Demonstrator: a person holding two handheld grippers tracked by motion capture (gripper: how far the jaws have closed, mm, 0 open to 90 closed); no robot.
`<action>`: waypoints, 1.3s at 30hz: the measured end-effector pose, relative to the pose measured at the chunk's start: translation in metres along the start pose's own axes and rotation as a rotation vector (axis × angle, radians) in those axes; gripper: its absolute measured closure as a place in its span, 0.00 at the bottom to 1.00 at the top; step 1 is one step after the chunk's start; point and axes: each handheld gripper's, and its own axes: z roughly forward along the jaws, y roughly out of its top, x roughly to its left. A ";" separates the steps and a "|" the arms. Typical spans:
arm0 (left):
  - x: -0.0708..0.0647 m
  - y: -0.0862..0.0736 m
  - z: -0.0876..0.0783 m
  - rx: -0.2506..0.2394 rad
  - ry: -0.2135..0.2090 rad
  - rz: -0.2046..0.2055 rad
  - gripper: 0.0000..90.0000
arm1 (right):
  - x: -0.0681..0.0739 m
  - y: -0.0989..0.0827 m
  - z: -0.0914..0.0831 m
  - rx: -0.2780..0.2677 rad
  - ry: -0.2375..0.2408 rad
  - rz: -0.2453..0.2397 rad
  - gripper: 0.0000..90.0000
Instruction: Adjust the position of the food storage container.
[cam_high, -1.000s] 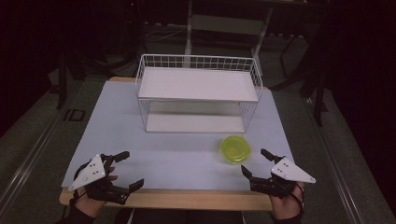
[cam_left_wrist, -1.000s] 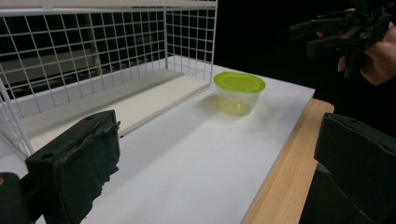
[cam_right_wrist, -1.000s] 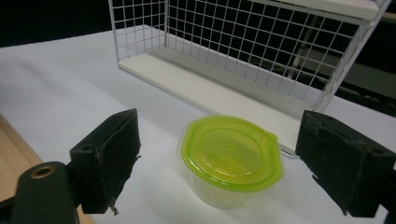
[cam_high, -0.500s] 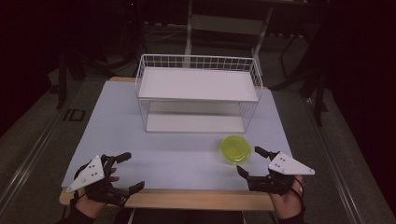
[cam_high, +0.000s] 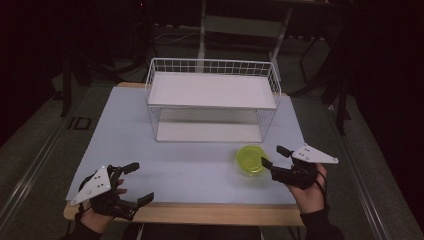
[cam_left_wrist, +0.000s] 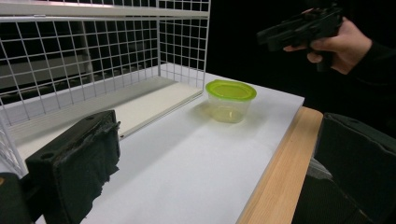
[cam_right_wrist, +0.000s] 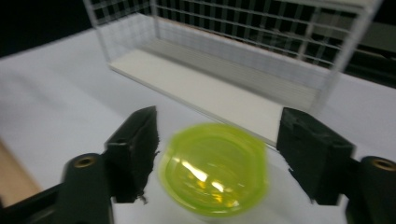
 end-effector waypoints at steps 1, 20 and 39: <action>0.000 0.000 0.000 0.000 0.000 -0.001 0.01 | -0.004 -0.001 0.002 0.023 -0.003 0.001 0.45; 0.000 0.000 0.001 0.002 -0.002 0.000 0.01 | -0.062 -0.046 0.054 0.303 -0.124 0.152 1.00; -0.001 0.000 0.001 0.011 -0.006 0.013 0.01 | -0.043 -0.069 0.089 0.423 -0.007 0.197 1.00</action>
